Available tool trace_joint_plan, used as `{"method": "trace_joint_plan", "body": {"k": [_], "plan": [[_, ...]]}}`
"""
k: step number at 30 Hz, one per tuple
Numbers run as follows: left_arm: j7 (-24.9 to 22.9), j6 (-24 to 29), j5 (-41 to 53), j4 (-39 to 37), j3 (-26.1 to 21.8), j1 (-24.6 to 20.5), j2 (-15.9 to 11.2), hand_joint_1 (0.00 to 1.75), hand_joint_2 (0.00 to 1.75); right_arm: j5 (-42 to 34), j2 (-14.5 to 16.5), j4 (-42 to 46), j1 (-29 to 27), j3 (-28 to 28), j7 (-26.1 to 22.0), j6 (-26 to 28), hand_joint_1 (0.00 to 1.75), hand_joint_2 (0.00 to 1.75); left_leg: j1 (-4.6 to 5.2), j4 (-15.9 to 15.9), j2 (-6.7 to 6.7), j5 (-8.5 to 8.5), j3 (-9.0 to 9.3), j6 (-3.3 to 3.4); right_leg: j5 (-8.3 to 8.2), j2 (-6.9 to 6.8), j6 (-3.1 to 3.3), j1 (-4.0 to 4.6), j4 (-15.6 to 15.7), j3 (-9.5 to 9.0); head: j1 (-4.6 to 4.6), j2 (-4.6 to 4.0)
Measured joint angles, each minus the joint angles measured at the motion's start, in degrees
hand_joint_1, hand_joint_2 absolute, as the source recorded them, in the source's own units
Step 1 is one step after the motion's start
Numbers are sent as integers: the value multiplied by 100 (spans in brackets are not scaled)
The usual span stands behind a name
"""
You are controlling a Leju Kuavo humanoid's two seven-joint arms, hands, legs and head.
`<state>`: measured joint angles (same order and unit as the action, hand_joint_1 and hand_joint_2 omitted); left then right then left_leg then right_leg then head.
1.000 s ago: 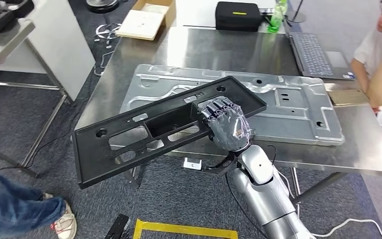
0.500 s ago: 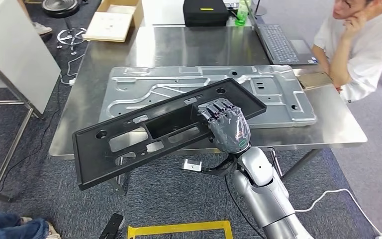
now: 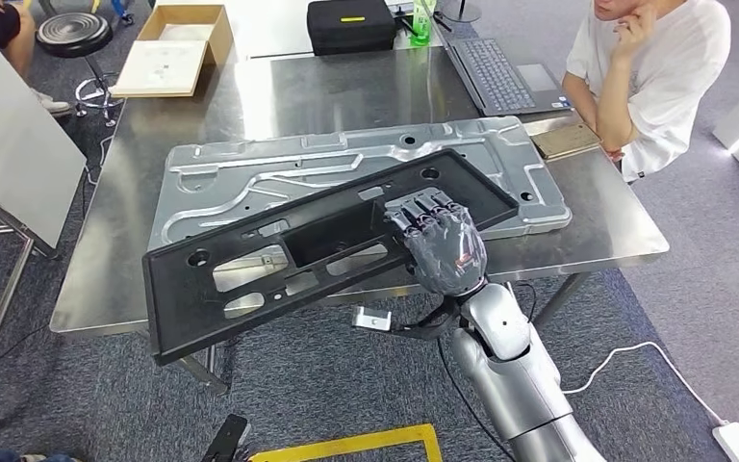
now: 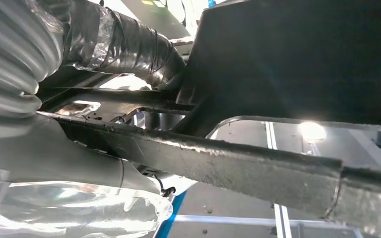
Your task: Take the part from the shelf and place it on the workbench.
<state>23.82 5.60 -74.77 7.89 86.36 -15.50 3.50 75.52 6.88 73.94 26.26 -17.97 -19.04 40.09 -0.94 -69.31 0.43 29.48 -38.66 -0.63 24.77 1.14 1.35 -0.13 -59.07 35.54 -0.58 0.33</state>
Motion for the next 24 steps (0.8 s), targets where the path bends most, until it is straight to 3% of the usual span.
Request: {"method": "trace_joint_plan", "body": {"k": [2,3,6,8,11,12,13,14,16,18,20,22,24], "plan": [[1,0,-1,0,0,-10,-7,0,175,0,0,1,0,0,1,0,175,175,3,678,-28,-285,288,31,45,48,-43,6,-73,17,-1,0],[1,0,-1,0,0,-11,-9,0,175,0,0,2,-1,1,1,0,175,175,9,845,-42,-326,356,52,55,64,-71,12,-101,35,-2,0],[2,1,2,0,0,-10,-10,0,175,0,-1,3,-8,3,1,1,175,175,25,922,-45,-343,369,145,50,79,-157,16,-112,69,-1,0],[3,1,4,0,0,-19,-11,0,175,0,-2,4,-7,7,2,2,175,175,11,972,-31,-382,385,221,174,24,-212,5,-264,127,-2,0],[3,1,10,0,0,-22,-14,0,175,0,-3,3,-17,11,2,2,175,175,5,1001,-11,-405,386,267,677,-51,-277,-22,-1202,546,-3,0],[3,0,12,0,0,-18,-14,0,175,0,-4,2,-28,11,2,2,175,175,7,1000,-5,-404,382,267,782,-55,-289,-29,-1504,689,-4,0],[2,0,12,0,0,-13,-15,0,175,0,-5,1,-39,11,2,1,175,175,7,999,1,-404,381,266,783,-59,-293,-34,-1635,754,-3,0],[2,0,11,0,0,-11,-15,0,175,0,-7,1,-44,11,2,1,175,175,8,998,5,-403,383,265,677,-64,-291,-39,-1547,712,-3,0],[2,0,7,0,0,-13,-15,0,175,0,-9,2,-44,11,2,2,175,175,7,998,7,-397,399,254,301,-94,-264,-44,-820,351,-3,0],[2,-2,1,0,0,-18,-15,0,175,1,-8,4,-37,11,2,2,175,175,20,1000,7,-394,400,211,96,-125,-223,-9,-183,36,-3,0],[2,-4,-1,0,0,-15,-15,0,175,3,-8,4,-34,14,4,2,175,175,26,1014,13,-399,397,149,96,-119,-181,33,-52,-16,-2,0],[3,-6,-1,0,0,-15,-14,0,175,16,-6,11,-34,18,7,2,175,175,19,1008,20,-376,408,82,72,-101,-115,21,-4,-38,-2,0],[4,-7,-1,0,0,-21,-13,0,175,38,-2,21,-23,20,8,2,175,175,16,726,12,-178,292,39,39,-99,-36,-2,63,-83,4,0]]}}
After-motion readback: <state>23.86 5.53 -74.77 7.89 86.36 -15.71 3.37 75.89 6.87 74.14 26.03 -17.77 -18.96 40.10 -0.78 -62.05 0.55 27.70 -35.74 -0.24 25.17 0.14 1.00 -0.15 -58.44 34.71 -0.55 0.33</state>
